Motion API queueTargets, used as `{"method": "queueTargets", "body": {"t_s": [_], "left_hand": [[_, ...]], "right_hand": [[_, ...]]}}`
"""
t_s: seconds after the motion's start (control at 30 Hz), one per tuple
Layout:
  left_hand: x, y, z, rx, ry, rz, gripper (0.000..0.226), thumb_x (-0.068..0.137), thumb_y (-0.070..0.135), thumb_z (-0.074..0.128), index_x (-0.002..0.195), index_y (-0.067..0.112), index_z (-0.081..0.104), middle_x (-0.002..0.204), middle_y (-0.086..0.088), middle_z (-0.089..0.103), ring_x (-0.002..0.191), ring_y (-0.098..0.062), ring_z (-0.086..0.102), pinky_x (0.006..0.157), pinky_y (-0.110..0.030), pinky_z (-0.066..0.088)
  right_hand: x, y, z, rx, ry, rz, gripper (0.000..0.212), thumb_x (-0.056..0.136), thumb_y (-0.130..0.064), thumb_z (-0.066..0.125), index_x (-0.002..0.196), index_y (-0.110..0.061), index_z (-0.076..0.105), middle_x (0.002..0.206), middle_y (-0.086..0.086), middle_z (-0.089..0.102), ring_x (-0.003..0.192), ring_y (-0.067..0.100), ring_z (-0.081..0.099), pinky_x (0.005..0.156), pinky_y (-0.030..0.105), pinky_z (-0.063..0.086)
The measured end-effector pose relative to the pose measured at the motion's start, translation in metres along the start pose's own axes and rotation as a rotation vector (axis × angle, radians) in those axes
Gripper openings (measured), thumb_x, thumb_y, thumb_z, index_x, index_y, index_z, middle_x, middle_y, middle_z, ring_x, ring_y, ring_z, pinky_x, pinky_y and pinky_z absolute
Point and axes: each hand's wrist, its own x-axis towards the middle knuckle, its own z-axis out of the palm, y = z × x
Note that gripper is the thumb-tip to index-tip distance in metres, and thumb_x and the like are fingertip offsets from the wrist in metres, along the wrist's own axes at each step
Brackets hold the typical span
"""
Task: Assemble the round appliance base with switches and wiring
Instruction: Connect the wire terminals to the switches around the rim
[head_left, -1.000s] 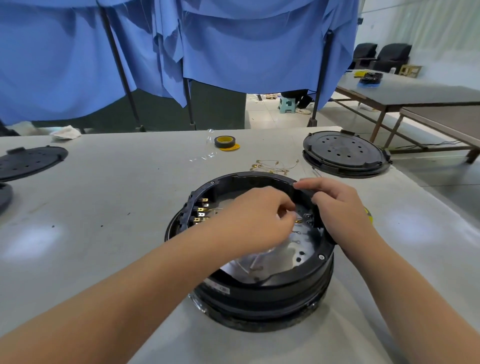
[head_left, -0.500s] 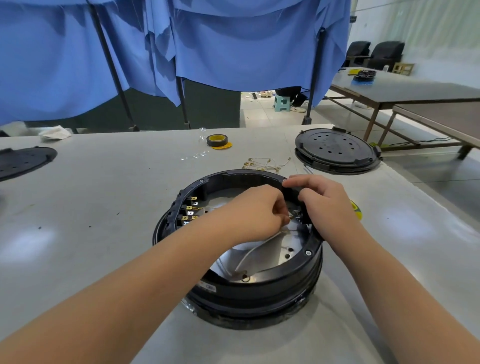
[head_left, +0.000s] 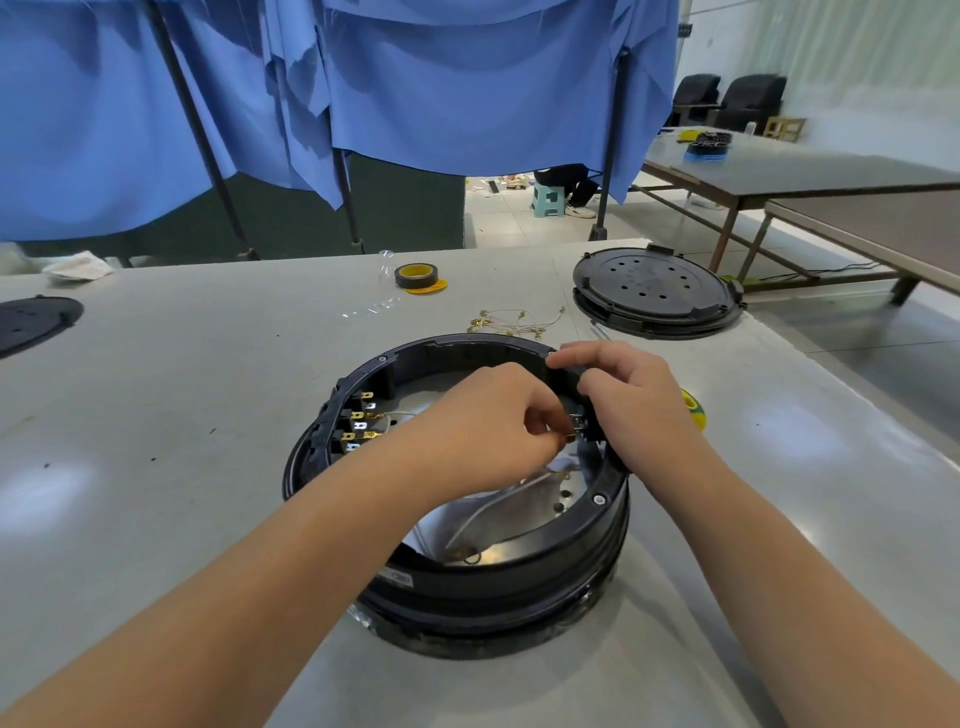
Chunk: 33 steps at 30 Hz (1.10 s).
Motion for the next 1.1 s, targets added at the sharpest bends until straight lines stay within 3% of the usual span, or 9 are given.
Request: {"method": "queueTargets", "body": {"t_s": [0.13,0.33,0.4,0.5,0.57,0.63,0.8,0.93,1.1], "left_hand": [[-0.0005,0.0005,-0.0014,0.01,0.016,-0.006,0.022,0.087,0.018,0.059,0.095,0.028,0.077,0.074,0.009,0.067,0.057,0.0,0.051,0.053,-0.01,0.038],[-0.0025,0.0014,-0.0026,0.023,0.038,0.007,0.024,0.085,0.016,0.06,0.097,0.028,0.077,0.071,0.009,0.066,0.058,0.005,0.05,0.054,-0.007,0.038],[-0.0022,0.0022,-0.0016,0.041,0.046,0.011,0.024,0.085,0.016,0.059,0.095,0.029,0.077,0.076,0.005,0.07,0.061,-0.003,0.053,0.053,-0.012,0.04],[-0.0013,0.0029,0.0002,0.084,0.067,0.023,0.021,0.086,0.018,0.059,0.092,0.025,0.077,0.081,0.0,0.071,0.069,-0.013,0.058,0.066,-0.029,0.05],[-0.0018,0.0029,0.0004,0.101,0.079,0.032,0.018,0.088,0.02,0.059,0.091,0.021,0.076,0.082,0.0,0.071,0.071,-0.015,0.059,0.069,-0.035,0.052],[-0.0025,0.0032,0.0004,0.125,0.088,0.048,0.017,0.089,0.021,0.059,0.092,0.022,0.076,0.084,0.002,0.071,0.072,-0.014,0.059,0.07,-0.033,0.052],[-0.0026,0.0059,0.0014,0.247,0.103,0.09,0.017,0.09,0.023,0.058,0.094,0.021,0.074,0.087,0.004,0.067,0.081,-0.017,0.059,0.075,-0.039,0.051],[-0.0037,0.0073,0.002,0.371,0.125,0.135,0.018,0.09,0.022,0.054,0.093,0.019,0.072,0.084,0.005,0.061,0.082,-0.016,0.056,0.075,-0.04,0.05],[-0.0024,0.009,0.0041,0.353,0.135,0.128,0.016,0.087,0.02,0.056,0.089,0.018,0.072,0.083,0.003,0.063,0.083,-0.021,0.058,0.073,-0.04,0.05]], "right_hand": [[0.0004,0.0015,0.0005,-0.002,-0.007,-0.019,0.039,0.084,0.003,0.044,0.082,-0.027,0.07,0.104,-0.011,0.063,0.07,-0.01,0.058,0.061,0.012,0.05],[0.0019,0.0023,-0.0001,-0.004,-0.01,-0.026,0.04,0.083,0.003,0.044,0.083,-0.027,0.07,0.105,-0.008,0.064,0.076,-0.014,0.058,0.063,0.007,0.048],[0.0018,0.0022,0.0002,0.001,-0.012,-0.026,0.04,0.083,0.004,0.044,0.083,-0.026,0.07,0.105,-0.008,0.064,0.073,-0.014,0.058,0.062,0.007,0.047],[0.0014,0.0024,0.0006,0.006,-0.012,-0.014,0.039,0.083,0.003,0.044,0.083,-0.026,0.07,0.105,-0.009,0.064,0.069,-0.012,0.058,0.06,0.009,0.048],[0.001,0.0015,0.0006,-0.006,-0.013,-0.012,0.039,0.083,0.003,0.044,0.084,-0.026,0.07,0.107,-0.008,0.064,0.076,-0.011,0.059,0.064,0.008,0.048],[0.0004,0.0002,-0.0001,-0.025,-0.017,-0.008,0.04,0.083,0.003,0.043,0.087,-0.026,0.07,0.109,-0.006,0.064,0.088,-0.006,0.058,0.073,0.012,0.049],[-0.0002,-0.002,0.0004,-0.055,-0.079,0.026,0.048,0.082,0.007,0.038,0.111,-0.019,0.065,0.119,0.005,0.061,0.111,0.018,0.057,0.097,0.039,0.048],[0.0013,-0.0029,0.0012,-0.056,-0.114,0.047,0.05,0.083,0.009,0.036,0.117,-0.017,0.061,0.123,0.009,0.059,0.115,0.021,0.056,0.1,0.043,0.046],[0.0012,-0.0024,0.0019,-0.053,-0.106,0.067,0.05,0.082,0.008,0.036,0.117,-0.019,0.061,0.124,0.009,0.058,0.114,0.021,0.056,0.098,0.044,0.047]]}}
